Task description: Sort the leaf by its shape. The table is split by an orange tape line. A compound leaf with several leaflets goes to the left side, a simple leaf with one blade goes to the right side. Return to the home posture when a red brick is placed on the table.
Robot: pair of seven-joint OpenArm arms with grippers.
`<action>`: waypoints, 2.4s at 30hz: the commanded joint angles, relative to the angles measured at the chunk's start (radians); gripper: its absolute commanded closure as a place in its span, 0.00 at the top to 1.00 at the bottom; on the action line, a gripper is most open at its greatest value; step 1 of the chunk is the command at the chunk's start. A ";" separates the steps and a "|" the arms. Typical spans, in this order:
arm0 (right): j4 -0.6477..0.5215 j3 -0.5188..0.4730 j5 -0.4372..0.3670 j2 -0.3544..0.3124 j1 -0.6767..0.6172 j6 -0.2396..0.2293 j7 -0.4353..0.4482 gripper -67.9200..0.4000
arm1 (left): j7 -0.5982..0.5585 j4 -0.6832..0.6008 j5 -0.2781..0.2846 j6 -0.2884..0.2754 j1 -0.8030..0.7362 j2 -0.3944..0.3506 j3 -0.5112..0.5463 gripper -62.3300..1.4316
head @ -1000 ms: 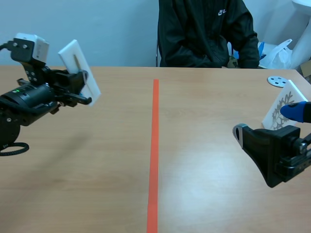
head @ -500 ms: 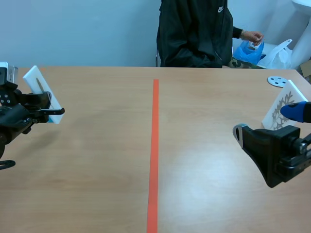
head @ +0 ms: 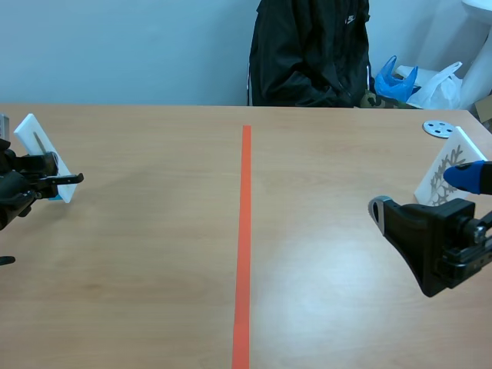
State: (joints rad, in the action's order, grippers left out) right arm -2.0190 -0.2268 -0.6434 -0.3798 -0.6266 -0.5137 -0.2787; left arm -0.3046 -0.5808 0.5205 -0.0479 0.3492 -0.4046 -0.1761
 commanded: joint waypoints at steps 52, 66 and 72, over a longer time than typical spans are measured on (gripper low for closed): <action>-0.003 -0.004 -0.008 -0.013 0.009 0.000 0.007 1.00 | 0.330 -0.684 0.098 -0.182 -0.278 -0.197 0.205 1.00; -0.003 -0.004 -0.008 -0.014 0.009 0.000 0.008 1.00 | 0.385 -1.204 0.096 -0.446 -0.776 -0.172 0.303 1.00; -0.003 -0.004 -0.008 -0.014 0.009 0.000 0.007 1.00 | 0.385 -1.261 0.093 -0.460 -0.911 -0.126 0.303 1.00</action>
State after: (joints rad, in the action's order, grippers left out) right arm -2.0190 -0.2268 -0.6434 -0.3798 -0.6266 -0.5137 -0.2897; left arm 0.0971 -1.8420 0.6094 -0.4992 -0.5705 -0.5373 0.1249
